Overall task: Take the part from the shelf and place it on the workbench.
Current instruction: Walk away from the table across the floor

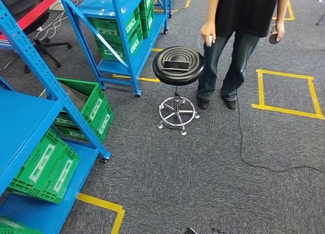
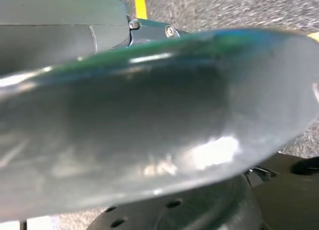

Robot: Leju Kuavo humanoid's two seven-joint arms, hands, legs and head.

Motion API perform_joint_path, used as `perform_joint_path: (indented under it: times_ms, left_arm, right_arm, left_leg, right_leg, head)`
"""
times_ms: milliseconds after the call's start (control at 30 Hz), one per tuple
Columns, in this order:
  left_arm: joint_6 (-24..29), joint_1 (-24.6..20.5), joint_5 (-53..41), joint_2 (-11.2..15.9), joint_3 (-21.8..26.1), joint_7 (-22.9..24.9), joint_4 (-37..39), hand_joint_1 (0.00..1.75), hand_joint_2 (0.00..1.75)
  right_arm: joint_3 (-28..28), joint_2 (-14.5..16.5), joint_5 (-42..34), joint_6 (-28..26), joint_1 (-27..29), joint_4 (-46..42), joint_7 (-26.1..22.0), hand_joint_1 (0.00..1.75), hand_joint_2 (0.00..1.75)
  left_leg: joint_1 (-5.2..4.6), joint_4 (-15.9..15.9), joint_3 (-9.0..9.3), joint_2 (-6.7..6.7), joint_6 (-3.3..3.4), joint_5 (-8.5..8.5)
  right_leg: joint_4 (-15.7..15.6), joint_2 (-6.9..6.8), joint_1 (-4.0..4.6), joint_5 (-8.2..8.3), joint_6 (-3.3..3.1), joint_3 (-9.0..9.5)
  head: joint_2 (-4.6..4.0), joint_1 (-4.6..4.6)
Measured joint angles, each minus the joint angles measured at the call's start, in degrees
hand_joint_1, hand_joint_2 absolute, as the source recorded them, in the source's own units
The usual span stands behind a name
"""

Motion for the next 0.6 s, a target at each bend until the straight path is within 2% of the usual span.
perform_joint_path:
  times_ms: [67, 100, 133, 167, 200, 233, 267, 300, 333, 367, 400, 433, 467, 500, 533, 567, 600]
  left_arm:
    - [0.00, -0.20, -0.10, 0.04, 0.11, 0.00, 0.00, 0.00, 0.00]
    - [0.01, -0.34, -0.19, 0.04, 0.16, 0.00, 0.00, 0.00, 0.00]
    - [0.02, -0.40, -0.28, 0.05, 0.19, 0.00, 0.00, 0.00, 0.00]
    - [0.05, -0.38, -0.35, 0.04, 0.20, 0.00, 0.00, 0.00, 0.00]
    - [0.08, -0.22, -0.39, 0.01, 0.21, 0.00, 0.01, 0.00, 0.00]
    - [0.10, -0.09, -0.42, -0.01, 0.22, 0.01, 0.01, 0.00, 0.00]
    - [0.12, -0.07, -0.43, -0.01, 0.22, 0.02, 0.02, 0.00, 0.00]
    - [0.13, -0.14, -0.46, -0.01, 0.22, 0.03, 0.02, 0.00, 0.00]
    - [0.13, -0.29, -0.51, 0.01, 0.22, 0.04, 0.02, 0.00, 0.00]
    - [0.13, -0.42, -0.61, 0.01, 0.22, 0.04, 0.02, 0.00, 0.00]
    - [0.13, -0.49, -0.74, -0.01, 0.22, 0.04, 0.02, 0.00, 0.00]
    - [0.13, -0.48, -0.88, -0.02, 0.22, 0.04, 0.03, 0.00, 0.00]
    - [0.14, -0.45, -1.04, -0.03, 0.22, 0.03, 0.04, 0.00, 0.00]
    - [0.15, -0.43, -1.21, -0.05, 0.22, 0.03, 0.05, 0.00, 0.00]
    - [0.18, -0.46, -1.38, -0.06, 0.22, 0.02, 0.07, 0.00, 0.00]
    - [0.21, -0.54, -1.53, -0.07, 0.22, 0.01, 0.07, 0.00, 0.00]
    - [0.24, -0.61, -1.68, -0.08, 0.22, 0.01, 0.07, 0.00, 0.00]
  right_arm:
    - [0.05, 0.01, 0.01, -0.20, -0.10, 0.01, 0.04, 0.00, 0.00]
    - [0.06, 0.01, 0.01, -0.29, -0.12, 0.02, 0.07, 0.00, 0.00]
    - [0.09, 0.03, 0.00, -0.37, -0.15, 0.02, 0.10, 0.00, 0.00]
    - [0.15, 0.05, -0.01, -0.44, -0.22, 0.02, 0.14, 0.00, 0.00]
    - [0.21, 0.08, -0.01, -0.51, -0.31, 0.00, 0.16, 0.00, 0.00]
    - [0.28, 0.10, -0.01, -0.65, -0.41, -0.02, 0.18, 0.00, 0.00]
    - [0.34, 0.10, -0.02, -0.77, -0.47, -0.03, 0.20, 0.00, 0.00]
    - [0.37, 0.09, -0.03, -0.91, -0.41, -0.02, 0.23, 0.00, 0.00]
    - [0.39, 0.09, -0.04, -1.11, -0.27, 0.01, 0.28, 0.00, 0.00]
    - [0.40, 0.08, -0.06, -1.36, -0.07, 0.04, 0.36, 0.00, 0.00]
    - [0.40, 0.08, -0.06, -1.73, 0.14, 0.08, 0.42, 0.00, 0.00]
    - [0.40, 0.07, -0.05, -2.25, 0.27, 0.12, 0.47, 0.00, 0.00]
    - [0.40, 0.07, -0.02, -2.87, 0.33, 0.15, 0.50, 0.00, 0.00]
    - [0.40, 0.06, 0.01, -3.52, 0.34, 0.17, 0.52, 0.00, 0.00]
    - [0.40, 0.06, 0.02, -4.12, 0.35, 0.21, 0.55, 0.00, 0.00]
    - [0.40, 0.05, 0.02, -4.60, 0.37, 0.25, 0.56, 0.00, 0.00]
    - [0.39, 0.04, -0.01, -4.93, 0.46, 0.30, 0.57, 0.00, 0.00]
  left_leg:
    - [-0.73, -6.31, 3.25, 2.69, 0.85, 2.01]
    - [-1.06, -7.81, 3.92, 3.57, 1.19, 2.12]
    - [-1.31, -8.27, 4.00, 3.70, 1.43, 1.83]
    - [-1.27, -8.54, 4.04, 3.00, 1.68, 1.87]
    - [-1.14, -8.90, 4.21, 2.32, 1.90, 2.02]
    - [-0.93, -9.26, 4.44, 1.67, 2.15, 2.19]
    - [-0.68, -9.59, 4.68, 1.02, 2.41, 2.38]
    - [-0.50, -9.73, 4.77, 0.34, 2.60, 2.50]
    - [-0.42, -9.74, 4.74, -0.43, 2.76, 2.52]
    - [-0.39, -9.71, 4.72, -1.29, 2.85, 2.52]
    - [-0.37, -9.68, 4.75, -2.18, 2.87, 2.49]
    - [-0.34, -9.62, 4.81, -3.06, 2.82, 2.45]
    - [-0.25, -9.51, 4.88, -3.94, 2.68, 2.36]
    - [-0.14, -9.31, 4.92, -4.77, 2.45, 2.21]
    - [-0.11, -8.99, 4.84, -5.57, 2.12, 2.00]
    - [-0.07, -8.65, 4.68, -6.34, 1.79, 1.84]
    - [-0.04, -8.41, 4.46, -7.01, 1.45, 1.77]
  right_leg:
    - [0.03, -1.29, 0.31, -0.41, 0.38, 0.35]
    - [0.03, -1.95, 0.45, -0.60, 0.66, 0.47]
    - [-0.04, -2.64, 0.56, -0.75, 0.94, 0.62]
    - [-0.17, -3.31, 0.58, -0.88, 1.25, 0.86]
    - [-0.09, -3.09, 0.54, -1.15, 1.54, 1.00]
    - [0.56, -1.94, 0.42, -1.72, 1.80, 0.85]
    - [2.34, -0.24, 0.30, -2.80, 2.06, 0.06]
    - [5.38, 1.75, 0.11, -4.29, 2.25, -1.49]
    - [9.15, 3.07, -0.01, -5.90, 2.40, -3.45]
    - [12.74, 3.64, -0.06, -7.11, 2.55, -5.49]
    - [14.97, 3.84, -0.09, -7.38, 2.69, -6.98]
    - [15.08, 3.95, -0.11, -6.47, 2.81, -7.51]
    - [13.03, 4.13, -0.18, -4.53, 2.93, -6.99]
    - [9.44, 4.75, -0.34, -2.11, 3.04, -5.64]
    - [5.80, 6.08, -0.53, -0.45, 3.15, -4.12]
    - [3.00, 7.27, -0.72, 0.55, 3.05, -2.76]
    - [1.45, 8.15, -0.81, 0.79, 2.85, -1.92]
  head:
    - [0.00, 0.01]
    - [0.00, 0.06]
    - [0.00, 0.07]
    - [0.00, 0.07]
    - [0.00, 0.13]
    - [0.00, 0.20]
    - [0.00, 0.32]
    - [0.00, 0.44]
    - [0.00, 0.52]
    - [0.00, 0.55]
    - [0.00, 0.54]
    - [0.00, 0.54]
    - [0.00, 0.52]
    - [0.00, 0.52]
    - [0.00, 0.56]
    - [0.00, 0.56]
    - [0.00, 0.57]
